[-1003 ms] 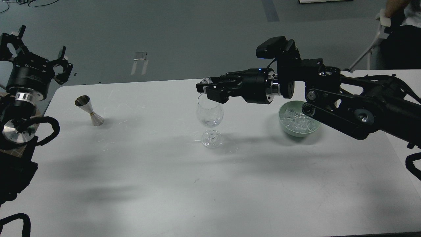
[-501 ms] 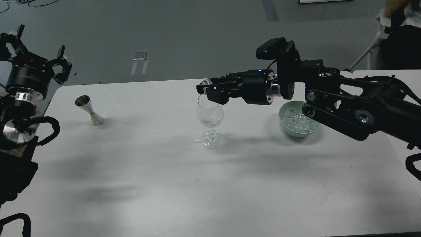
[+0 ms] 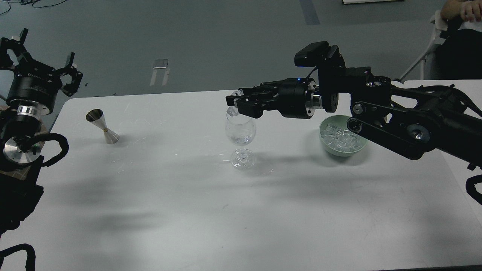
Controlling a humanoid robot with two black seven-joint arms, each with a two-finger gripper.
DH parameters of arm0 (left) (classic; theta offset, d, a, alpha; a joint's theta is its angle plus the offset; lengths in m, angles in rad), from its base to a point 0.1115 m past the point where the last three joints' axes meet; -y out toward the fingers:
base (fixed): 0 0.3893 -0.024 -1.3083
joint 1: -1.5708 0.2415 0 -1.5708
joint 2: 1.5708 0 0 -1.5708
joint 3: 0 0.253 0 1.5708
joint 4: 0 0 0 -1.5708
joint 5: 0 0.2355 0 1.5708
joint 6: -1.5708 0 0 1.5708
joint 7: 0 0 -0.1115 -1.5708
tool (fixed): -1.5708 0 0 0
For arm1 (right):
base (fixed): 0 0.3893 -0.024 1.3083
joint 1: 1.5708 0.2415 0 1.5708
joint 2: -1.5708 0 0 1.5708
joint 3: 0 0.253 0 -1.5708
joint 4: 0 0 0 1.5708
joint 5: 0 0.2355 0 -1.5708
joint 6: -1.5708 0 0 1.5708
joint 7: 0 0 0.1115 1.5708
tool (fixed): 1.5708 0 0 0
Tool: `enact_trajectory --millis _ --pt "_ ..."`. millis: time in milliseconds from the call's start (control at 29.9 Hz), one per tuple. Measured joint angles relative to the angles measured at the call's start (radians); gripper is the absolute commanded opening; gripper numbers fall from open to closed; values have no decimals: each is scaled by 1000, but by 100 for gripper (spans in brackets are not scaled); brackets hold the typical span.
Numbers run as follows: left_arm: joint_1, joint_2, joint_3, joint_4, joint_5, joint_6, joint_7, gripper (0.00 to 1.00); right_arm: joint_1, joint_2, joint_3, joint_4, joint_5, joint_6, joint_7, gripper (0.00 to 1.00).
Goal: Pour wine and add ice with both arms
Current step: 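Open the right gripper to drop the ice into the glass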
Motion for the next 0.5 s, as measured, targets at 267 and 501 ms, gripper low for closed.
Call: enact_trajectory --millis 267,501 --pt "0 0 0 0 2 0 0 98 2 0 0 0 0 0 1 67" --pt "0 1 -1 0 1 0 0 98 9 6 25 -1 2 -2 1 99"
